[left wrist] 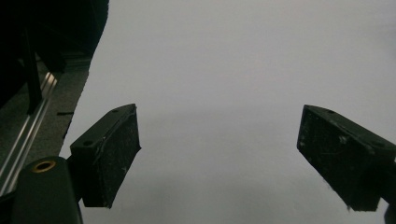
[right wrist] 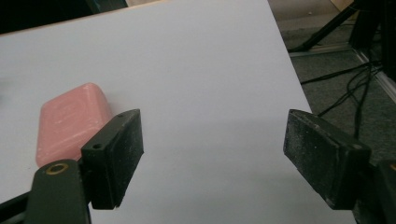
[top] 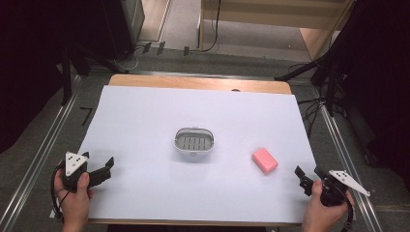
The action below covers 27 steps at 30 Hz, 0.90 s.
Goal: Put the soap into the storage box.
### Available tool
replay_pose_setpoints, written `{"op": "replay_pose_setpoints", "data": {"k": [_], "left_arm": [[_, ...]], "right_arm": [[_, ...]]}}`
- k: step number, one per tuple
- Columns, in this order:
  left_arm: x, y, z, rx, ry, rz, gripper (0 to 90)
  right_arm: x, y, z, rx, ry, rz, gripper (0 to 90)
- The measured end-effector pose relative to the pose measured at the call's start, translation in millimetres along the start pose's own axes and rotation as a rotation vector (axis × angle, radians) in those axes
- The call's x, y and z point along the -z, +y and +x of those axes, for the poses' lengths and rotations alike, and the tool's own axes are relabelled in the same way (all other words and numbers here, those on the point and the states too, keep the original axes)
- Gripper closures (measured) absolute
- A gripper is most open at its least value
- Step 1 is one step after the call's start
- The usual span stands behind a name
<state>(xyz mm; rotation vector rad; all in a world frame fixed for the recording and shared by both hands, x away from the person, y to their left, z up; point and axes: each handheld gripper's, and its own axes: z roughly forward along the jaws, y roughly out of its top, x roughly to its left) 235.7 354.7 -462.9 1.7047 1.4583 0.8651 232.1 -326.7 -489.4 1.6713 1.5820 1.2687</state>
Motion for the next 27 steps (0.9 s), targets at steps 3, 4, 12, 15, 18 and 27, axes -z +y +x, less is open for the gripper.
{"op": "replay_pose_setpoints", "data": {"k": [3, 4, 12, 15, 18, 27], "left_arm": [[-2.1, 0.6, -1.9, -0.017, 0.007, 0.021, 13.8], [-1.7, 0.1, -2.7, -0.026, 0.005, 0.014, 13.8], [-4.5, 0.4, -4.3, -0.020, 0.057, 0.034, 13.2], [-3.9, 0.7, -0.6, 0.022, 0.071, 0.031, 13.4], [-0.9, -0.7, -4.5, -0.017, 0.071, 0.003, 13.6], [-3.6, 0.8, -3.6, -0.015, 0.064, 0.029, 13.8]], "right_arm": [[2.0, -1.1, 1.2, 0.009, 0.004, -0.019, 21.1], [2.5, -1.7, 3.1, 0.012, -0.010, -0.025, 21.2], [1.0, -2.6, 11.0, 0.057, -0.045, 0.003, 21.1], [1.1, -2.7, 10.6, 0.043, -0.054, -0.001, 16.7], [1.6, -3.1, 12.6, 0.068, -0.058, -0.009, 14.1], [0.1, -0.3, 10.6, 0.088, 0.009, 0.026, 14.5]]}}
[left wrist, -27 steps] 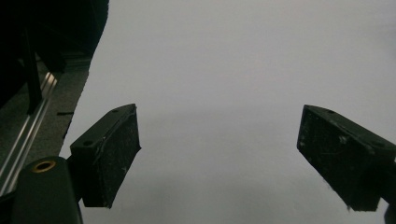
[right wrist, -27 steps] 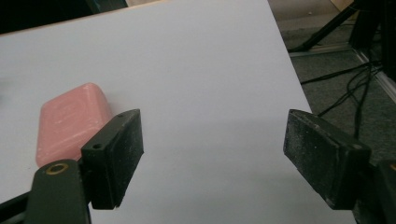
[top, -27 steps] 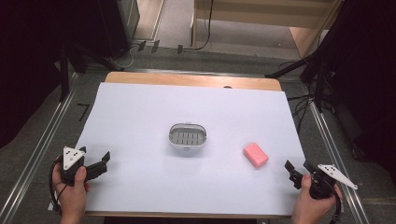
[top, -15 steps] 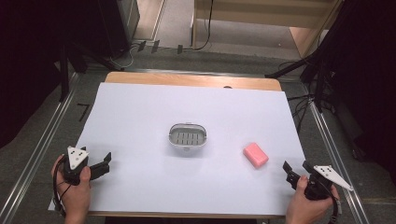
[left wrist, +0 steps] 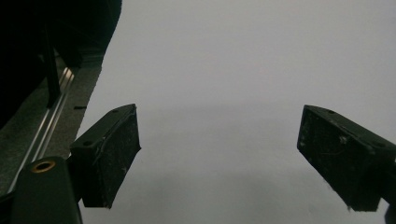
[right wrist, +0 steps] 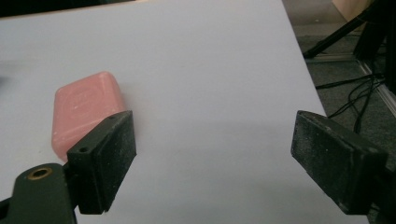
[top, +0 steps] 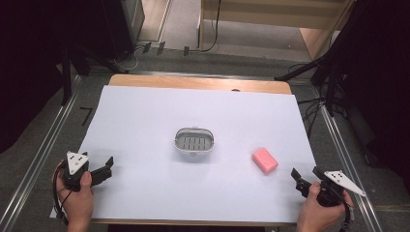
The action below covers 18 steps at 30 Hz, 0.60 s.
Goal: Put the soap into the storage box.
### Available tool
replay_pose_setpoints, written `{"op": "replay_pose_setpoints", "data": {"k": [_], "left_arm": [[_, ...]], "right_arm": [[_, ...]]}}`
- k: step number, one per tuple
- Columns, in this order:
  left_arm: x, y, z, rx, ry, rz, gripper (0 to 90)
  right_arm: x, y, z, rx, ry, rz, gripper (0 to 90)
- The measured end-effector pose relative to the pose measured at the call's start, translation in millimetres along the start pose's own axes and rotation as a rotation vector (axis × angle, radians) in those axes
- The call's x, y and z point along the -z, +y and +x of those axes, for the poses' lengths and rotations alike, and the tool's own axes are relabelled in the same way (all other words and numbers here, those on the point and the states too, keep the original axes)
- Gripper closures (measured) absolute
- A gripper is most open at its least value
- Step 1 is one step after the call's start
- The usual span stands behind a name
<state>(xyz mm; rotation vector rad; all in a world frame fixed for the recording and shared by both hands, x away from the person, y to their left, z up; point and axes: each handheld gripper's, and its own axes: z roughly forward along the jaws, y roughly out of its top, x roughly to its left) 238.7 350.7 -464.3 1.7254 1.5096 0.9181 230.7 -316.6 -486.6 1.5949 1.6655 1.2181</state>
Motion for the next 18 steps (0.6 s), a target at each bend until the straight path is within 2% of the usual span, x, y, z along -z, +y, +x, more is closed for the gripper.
{"op": "replay_pose_setpoints", "data": {"k": [5, 7, 14, 15, 17, 18], "left_arm": [[-2.0, 0.7, -3.6, -0.026, 0.014, 0.016, 13.8], [-1.6, 0.5, -6.2, -0.053, 0.021, 0.013, 13.8], [0.4, -0.4, -6.1, -0.046, 0.029, -0.008, 14.2], [0.5, -0.5, -6.5, -0.050, 0.031, -0.009, 14.3], [0.4, -0.5, -7.1, -0.054, 0.032, -0.008, 14.4], [0.4, -0.5, -7.6, -0.059, 0.035, -0.007, 14.5]], "right_arm": [[-4.9, 4.4, -0.2, 0.057, 0.033, 0.099, 13.6], [-4.2, 6.6, -1.2, 0.071, 0.040, 0.124, 13.6], [-1.3, 16.0, -5.2, 0.118, 0.074, 0.185, 13.6], [-2.1, 18.1, -4.8, 0.131, 0.087, 0.219, 12.8], [-3.3, 20.0, -3.8, 0.175, 0.083, 0.264, 12.5], [-3.3, 20.5, -3.4, 0.178, 0.083, 0.280, 11.8]]}}
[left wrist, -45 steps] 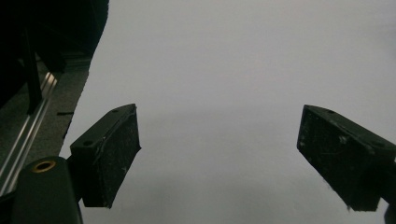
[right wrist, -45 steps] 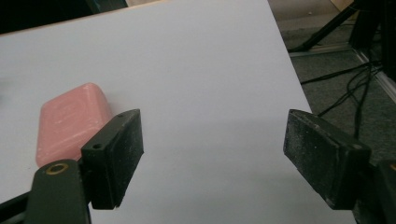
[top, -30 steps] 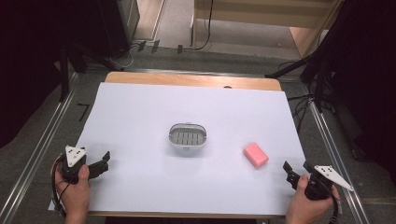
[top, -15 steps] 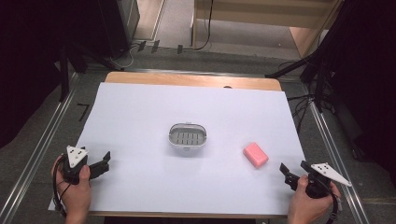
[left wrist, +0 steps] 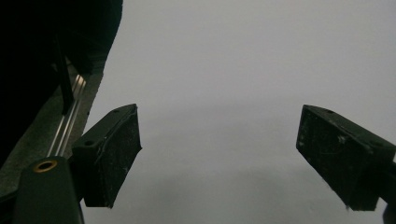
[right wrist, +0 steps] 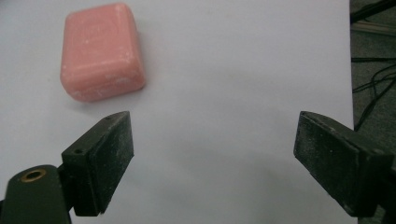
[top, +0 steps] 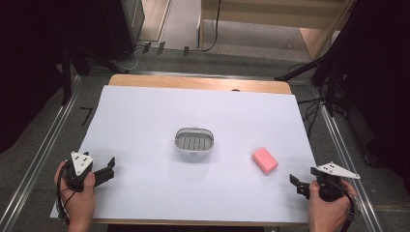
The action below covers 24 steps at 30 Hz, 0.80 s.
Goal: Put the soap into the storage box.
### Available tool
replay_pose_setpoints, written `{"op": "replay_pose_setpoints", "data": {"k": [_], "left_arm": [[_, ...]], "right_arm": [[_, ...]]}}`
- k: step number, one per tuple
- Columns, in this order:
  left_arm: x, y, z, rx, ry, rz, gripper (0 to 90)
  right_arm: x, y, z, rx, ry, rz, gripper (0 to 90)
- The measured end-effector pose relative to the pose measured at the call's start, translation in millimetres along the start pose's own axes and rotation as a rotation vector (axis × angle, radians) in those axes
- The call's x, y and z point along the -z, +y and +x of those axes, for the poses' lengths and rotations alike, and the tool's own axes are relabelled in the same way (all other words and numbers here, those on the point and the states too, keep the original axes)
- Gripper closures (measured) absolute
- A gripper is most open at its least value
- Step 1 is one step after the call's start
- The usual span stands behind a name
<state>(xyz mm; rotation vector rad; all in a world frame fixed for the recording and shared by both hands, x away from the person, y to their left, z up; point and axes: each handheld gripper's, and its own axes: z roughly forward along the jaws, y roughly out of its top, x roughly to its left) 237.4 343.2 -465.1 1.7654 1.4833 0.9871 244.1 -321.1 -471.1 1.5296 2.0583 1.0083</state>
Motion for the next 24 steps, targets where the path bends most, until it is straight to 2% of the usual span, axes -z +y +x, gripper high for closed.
{"op": "replay_pose_setpoints", "data": {"k": [3, 4, 5, 13, 17, 24], "left_arm": [[-0.3, 0.1, -1.0, -0.007, 0.001, 0.004, 14.8], [-0.3, 0.1, -1.0, -0.007, 0.001, 0.004, 14.9], [-0.4, 0.2, -1.3, -0.010, 0.004, 0.006, 14.9], [-0.4, 0.2, -1.2, -0.014, 0.003, 0.006, 15.1], [-0.4, 0.3, -1.3, -0.014, 0.003, 0.007, 15.1], [-0.7, 0.3, -1.7, -0.014, 0.004, 0.007, 15.1]], "right_arm": [[-2.0, 3.4, 0.3, 0.023, 0.021, 0.063, 9.8], [-2.0, 3.4, 0.3, 0.023, 0.021, 0.063, 9.8], [-3.9, 6.2, 1.8, 0.043, 0.036, 0.097, 9.7], [-13.0, 23.0, 15.5, 0.140, 0.045, 0.214, 9.7], [-20.4, 30.3, 22.4, 0.173, 0.057, 0.281, 9.8], [-30.0, 46.0, 36.2, 0.249, 0.055, 0.359, 9.8]]}}
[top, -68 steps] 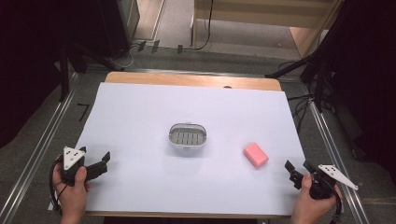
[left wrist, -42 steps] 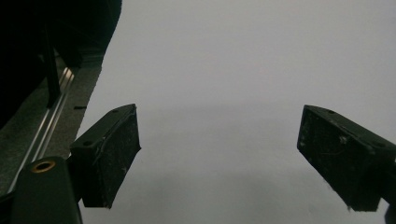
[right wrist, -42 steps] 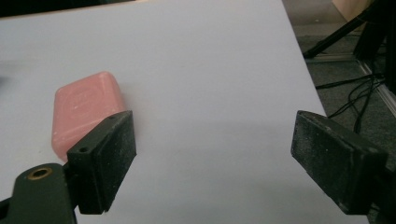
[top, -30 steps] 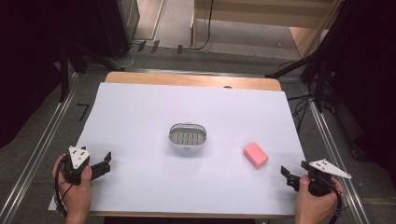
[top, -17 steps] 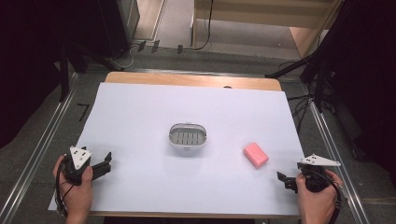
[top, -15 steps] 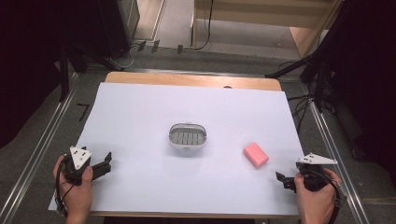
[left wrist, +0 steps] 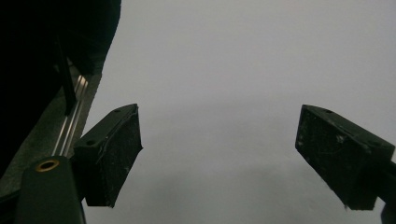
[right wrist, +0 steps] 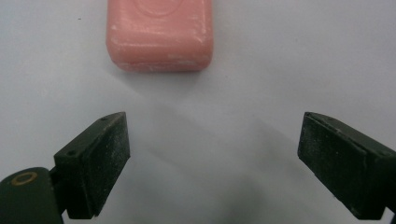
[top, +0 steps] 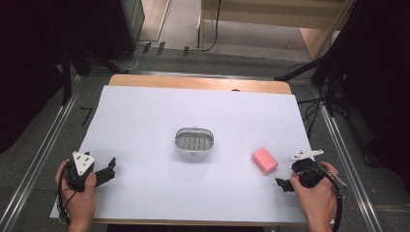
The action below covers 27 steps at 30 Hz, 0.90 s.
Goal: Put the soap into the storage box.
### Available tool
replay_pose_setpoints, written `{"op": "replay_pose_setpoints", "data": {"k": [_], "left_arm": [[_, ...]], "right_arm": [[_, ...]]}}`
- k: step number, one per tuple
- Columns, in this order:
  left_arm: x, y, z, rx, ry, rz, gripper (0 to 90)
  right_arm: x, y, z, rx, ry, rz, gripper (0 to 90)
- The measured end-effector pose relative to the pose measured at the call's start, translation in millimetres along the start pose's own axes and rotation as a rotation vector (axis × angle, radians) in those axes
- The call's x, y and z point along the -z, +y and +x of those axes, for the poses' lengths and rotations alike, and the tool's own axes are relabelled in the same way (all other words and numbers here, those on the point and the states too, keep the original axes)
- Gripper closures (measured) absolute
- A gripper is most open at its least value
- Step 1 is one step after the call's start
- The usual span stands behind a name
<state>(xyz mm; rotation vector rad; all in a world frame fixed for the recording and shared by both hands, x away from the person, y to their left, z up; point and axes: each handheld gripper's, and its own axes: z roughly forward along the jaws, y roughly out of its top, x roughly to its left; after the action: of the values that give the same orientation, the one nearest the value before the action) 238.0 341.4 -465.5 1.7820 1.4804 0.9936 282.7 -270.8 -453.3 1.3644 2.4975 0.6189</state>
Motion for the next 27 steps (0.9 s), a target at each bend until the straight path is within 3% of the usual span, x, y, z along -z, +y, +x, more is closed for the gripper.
{"op": "replay_pose_setpoints", "data": {"k": [13, 27], "left_arm": [[0.4, -0.2, -0.1, -0.005, -0.001, -0.003, 15.3], [0.5, -0.3, -0.1, -0.004, 0.009, -0.006, 15.2]], "right_arm": [[-5.0, 29.4, 7.9, 0.053, 0.038, 0.078, 10.3], [-14.9, 50.7, 13.6, 0.013, 0.046, 0.131, 13.9]]}}
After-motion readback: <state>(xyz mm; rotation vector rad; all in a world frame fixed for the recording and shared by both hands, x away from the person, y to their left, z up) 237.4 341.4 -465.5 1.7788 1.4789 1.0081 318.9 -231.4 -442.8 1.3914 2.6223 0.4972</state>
